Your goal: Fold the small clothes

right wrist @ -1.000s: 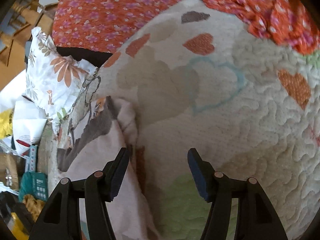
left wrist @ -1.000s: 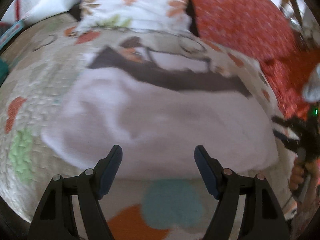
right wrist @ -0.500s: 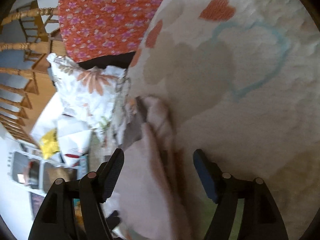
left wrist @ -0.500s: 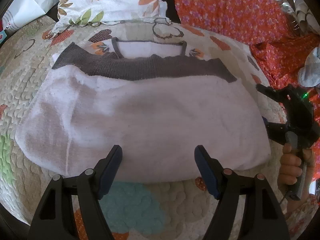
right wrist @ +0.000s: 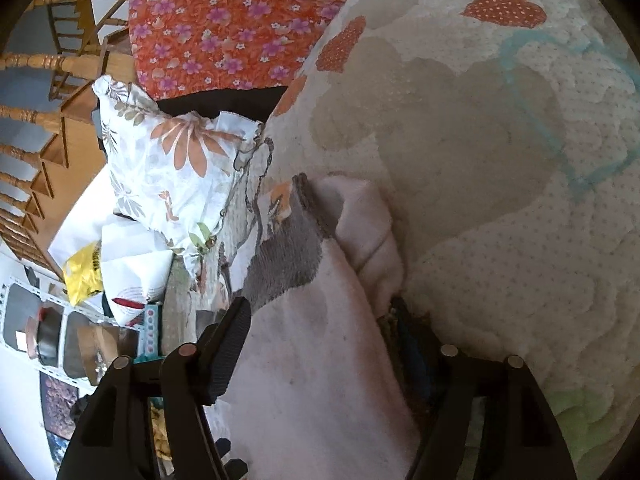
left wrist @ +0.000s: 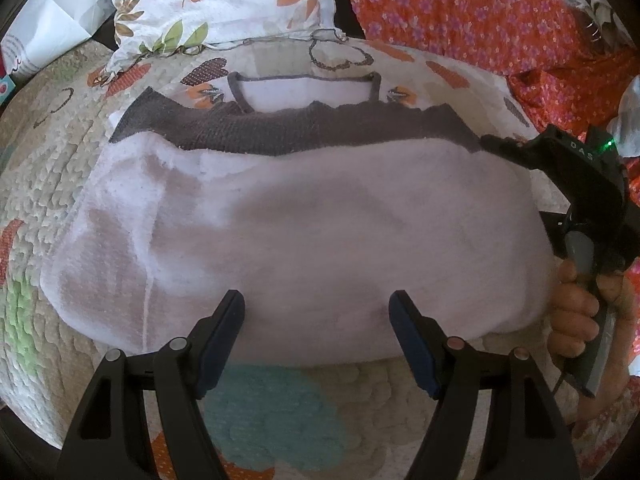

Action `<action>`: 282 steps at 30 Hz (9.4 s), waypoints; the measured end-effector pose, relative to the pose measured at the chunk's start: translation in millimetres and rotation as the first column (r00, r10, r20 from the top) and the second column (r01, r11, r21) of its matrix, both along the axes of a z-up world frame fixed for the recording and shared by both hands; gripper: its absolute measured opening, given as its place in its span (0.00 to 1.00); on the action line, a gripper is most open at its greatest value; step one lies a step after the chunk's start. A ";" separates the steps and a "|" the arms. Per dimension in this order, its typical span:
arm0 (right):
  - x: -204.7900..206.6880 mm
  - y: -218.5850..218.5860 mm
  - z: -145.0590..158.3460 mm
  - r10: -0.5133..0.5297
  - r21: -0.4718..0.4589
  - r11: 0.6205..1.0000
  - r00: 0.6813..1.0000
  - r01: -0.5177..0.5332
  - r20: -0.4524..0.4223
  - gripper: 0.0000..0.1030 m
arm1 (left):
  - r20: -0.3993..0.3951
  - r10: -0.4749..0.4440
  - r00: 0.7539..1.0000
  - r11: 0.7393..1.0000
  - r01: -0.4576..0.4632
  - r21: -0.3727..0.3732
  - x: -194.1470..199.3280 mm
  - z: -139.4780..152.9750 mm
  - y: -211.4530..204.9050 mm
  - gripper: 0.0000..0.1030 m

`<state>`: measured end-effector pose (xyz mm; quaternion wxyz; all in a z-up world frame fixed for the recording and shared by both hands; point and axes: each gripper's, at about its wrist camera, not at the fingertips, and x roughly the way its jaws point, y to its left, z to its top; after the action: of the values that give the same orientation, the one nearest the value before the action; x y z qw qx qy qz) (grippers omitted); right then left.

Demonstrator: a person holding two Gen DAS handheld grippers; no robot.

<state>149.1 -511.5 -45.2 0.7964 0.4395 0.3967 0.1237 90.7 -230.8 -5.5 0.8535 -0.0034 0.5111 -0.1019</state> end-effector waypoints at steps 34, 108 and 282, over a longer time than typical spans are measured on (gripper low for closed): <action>-6.8 17.4 19.6 -0.030 -0.139 0.990 0.999 0.025 -0.034 0.15 | 0.043 0.038 0.998 0.998 -0.040 0.053 0.3 4.3 22.6 0.72; 27.7 288.3 111.9 0.349 -0.433 0.841 0.937 -0.324 -0.022 0.40 | -0.088 0.234 0.968 0.872 -0.249 -0.420 52.6 23.5 215.4 0.72; 58.5 289.3 68.1 0.329 -0.707 0.648 0.941 -0.284 -0.076 0.38 | -0.198 0.328 0.924 0.841 -0.381 -0.383 17.4 6.0 239.0 0.67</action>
<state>207.6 -222.2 22.9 0.8821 0.0220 0.4582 0.1072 108.2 8.2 0.5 0.8034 -0.2854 0.5205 -0.0478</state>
